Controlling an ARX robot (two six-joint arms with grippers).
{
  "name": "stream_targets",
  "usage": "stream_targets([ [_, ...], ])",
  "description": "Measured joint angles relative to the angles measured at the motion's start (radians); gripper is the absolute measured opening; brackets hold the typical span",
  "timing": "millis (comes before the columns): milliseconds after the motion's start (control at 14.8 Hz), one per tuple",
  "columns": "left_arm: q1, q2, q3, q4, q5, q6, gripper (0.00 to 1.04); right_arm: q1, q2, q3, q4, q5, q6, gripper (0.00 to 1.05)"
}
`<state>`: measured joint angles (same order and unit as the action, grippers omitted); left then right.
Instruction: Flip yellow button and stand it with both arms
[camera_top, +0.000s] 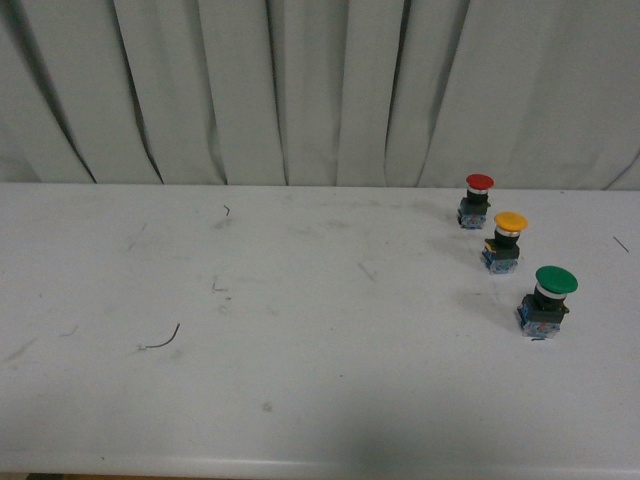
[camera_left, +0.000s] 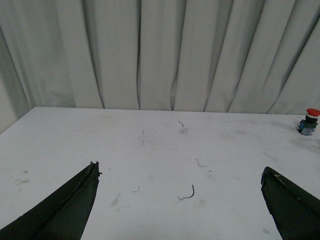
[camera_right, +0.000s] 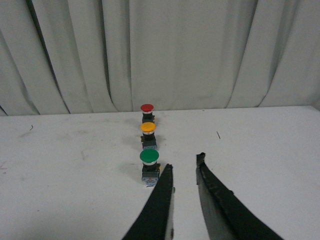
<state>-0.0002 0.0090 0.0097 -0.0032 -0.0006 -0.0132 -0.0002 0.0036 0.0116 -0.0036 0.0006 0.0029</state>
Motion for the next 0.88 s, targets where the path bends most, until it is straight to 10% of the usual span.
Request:
stream_targets([
  [473, 0.0, 0.0, 0.0, 0.0, 0.0, 0.0, 0.98, 0.0, 0.0, 0.0, 0.0, 0.0, 0.0, 0.98],
  [878, 0.0, 0.0, 0.0, 0.0, 0.0, 0.0, 0.98, 0.0, 0.0, 0.0, 0.0, 0.0, 0.0, 0.98],
])
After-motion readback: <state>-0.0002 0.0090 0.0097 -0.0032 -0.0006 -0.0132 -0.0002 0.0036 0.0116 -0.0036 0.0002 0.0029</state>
